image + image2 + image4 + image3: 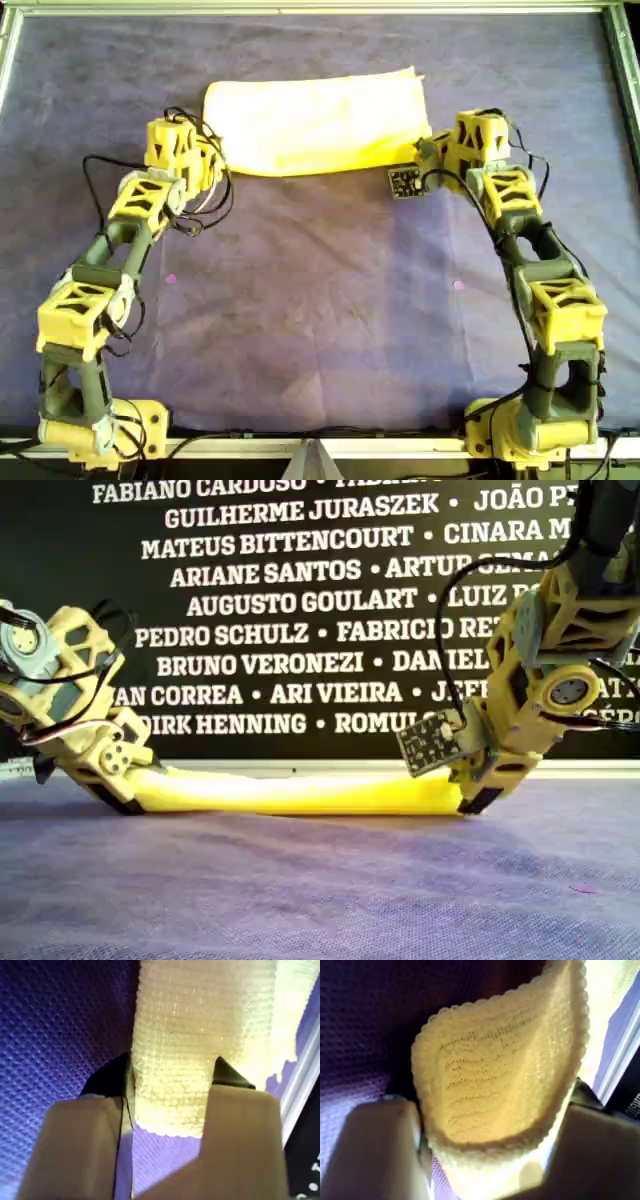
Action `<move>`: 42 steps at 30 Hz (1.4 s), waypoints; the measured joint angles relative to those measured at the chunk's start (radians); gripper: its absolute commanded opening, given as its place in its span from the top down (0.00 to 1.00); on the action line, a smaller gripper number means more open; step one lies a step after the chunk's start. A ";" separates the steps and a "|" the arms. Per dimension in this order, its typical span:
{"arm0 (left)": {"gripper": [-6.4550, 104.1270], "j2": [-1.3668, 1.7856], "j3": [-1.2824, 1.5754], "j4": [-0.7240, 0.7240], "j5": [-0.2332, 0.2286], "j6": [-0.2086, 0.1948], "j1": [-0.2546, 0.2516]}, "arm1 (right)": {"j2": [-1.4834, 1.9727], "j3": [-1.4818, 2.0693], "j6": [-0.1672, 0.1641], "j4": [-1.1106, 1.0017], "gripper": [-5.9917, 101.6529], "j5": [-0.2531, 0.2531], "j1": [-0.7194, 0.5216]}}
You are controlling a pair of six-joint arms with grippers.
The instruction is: Fold a cloth
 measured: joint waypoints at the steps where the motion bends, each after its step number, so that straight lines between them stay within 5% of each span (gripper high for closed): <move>1: 0.11 0.000 0.000 0.000 0.000 0.000 0.000 | -0.006 -0.008 0.003 0.000 0.42 0.002 -0.003; 8: 0.27 0.000 0.000 0.000 0.000 0.000 0.000 | -0.049 -0.109 -0.003 0.000 0.60 0.003 0.009; 15: 0.58 0.000 0.000 0.000 0.000 0.000 0.000 | -0.072 -0.118 -0.003 0.000 0.70 0.002 0.012; 22: 0.98 0.000 0.000 0.000 0.002 -0.003 0.000 | -0.072 -0.118 0.003 0.000 0.97 -0.002 0.012; 32: 0.94 0.000 -0.002 0.000 0.002 -0.003 0.000 | -0.072 -0.118 0.003 0.014 0.95 -0.002 0.012; 42: 0.94 0.114 0.152 0.002 0.003 -0.002 0.000 | 0.021 -0.118 0.003 0.330 0.95 -0.002 0.021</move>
